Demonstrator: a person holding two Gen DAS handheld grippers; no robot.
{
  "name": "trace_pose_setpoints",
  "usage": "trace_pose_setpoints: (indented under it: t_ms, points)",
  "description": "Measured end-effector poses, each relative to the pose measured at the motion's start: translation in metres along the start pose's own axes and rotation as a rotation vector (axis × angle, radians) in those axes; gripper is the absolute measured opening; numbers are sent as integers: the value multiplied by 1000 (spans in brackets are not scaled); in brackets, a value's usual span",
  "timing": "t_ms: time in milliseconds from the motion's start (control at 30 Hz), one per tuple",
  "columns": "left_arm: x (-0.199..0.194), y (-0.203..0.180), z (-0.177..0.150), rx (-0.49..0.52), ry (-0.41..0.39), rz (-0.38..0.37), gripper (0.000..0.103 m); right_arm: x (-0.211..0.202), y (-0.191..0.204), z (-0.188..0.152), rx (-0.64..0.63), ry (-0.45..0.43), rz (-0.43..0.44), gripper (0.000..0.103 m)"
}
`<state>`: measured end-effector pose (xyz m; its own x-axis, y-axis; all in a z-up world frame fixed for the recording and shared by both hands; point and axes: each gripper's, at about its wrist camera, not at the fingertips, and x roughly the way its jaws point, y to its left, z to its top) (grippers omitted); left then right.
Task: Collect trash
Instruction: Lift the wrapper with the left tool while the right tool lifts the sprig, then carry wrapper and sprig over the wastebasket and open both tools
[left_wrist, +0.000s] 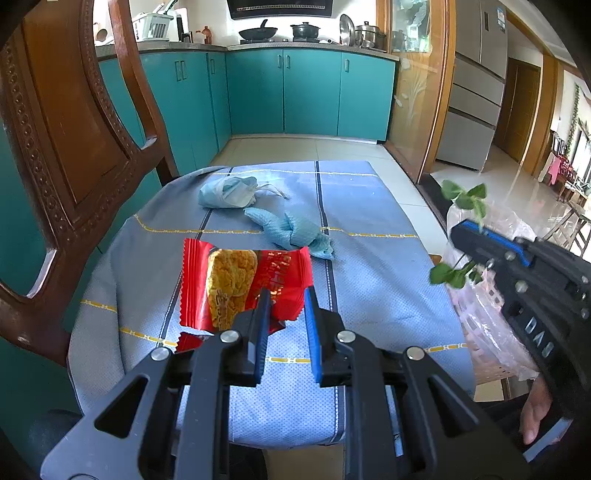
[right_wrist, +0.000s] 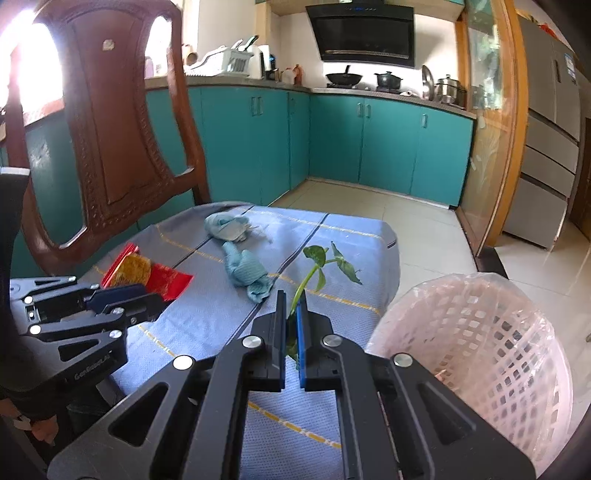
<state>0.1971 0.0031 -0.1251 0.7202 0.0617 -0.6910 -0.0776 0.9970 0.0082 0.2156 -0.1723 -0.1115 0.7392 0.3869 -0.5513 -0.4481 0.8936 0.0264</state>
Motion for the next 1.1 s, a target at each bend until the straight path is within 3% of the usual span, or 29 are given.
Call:
trace_pose_setpoints:
  t_ms: [167,300,500,600,633,700,767,800,1033,1100]
  points:
    - [-8,-13,6,44,-33,-56,20,-12,-27,2,81,-35,-16,5]
    - [-11,-32,17,66,-44,-136,20,-33,-71,-3,168,-51,-133,5]
    - [-2,-78,36,104,-23,-294,20,-39,-150,-38,406,106,-229,6]
    - [5,-107,38,136,-5,-366,20,-33,-158,-49,418,170,-219,6]
    - [9,-118,39,145,11,-393,20,-32,-158,-52,413,184,-220,7]
    - [15,-134,37,159,38,-433,20,-31,-160,-55,410,205,-239,21]
    - [20,-148,35,173,57,-454,20,-36,-168,-59,453,197,-249,55]
    - [22,-155,34,181,66,-463,20,-41,-175,-61,493,178,-255,59]
    - [32,-177,27,219,115,-534,23,-64,-199,-64,666,70,-206,60]
    - [31,-179,26,225,118,-544,46,-66,-202,-63,684,46,-218,60]
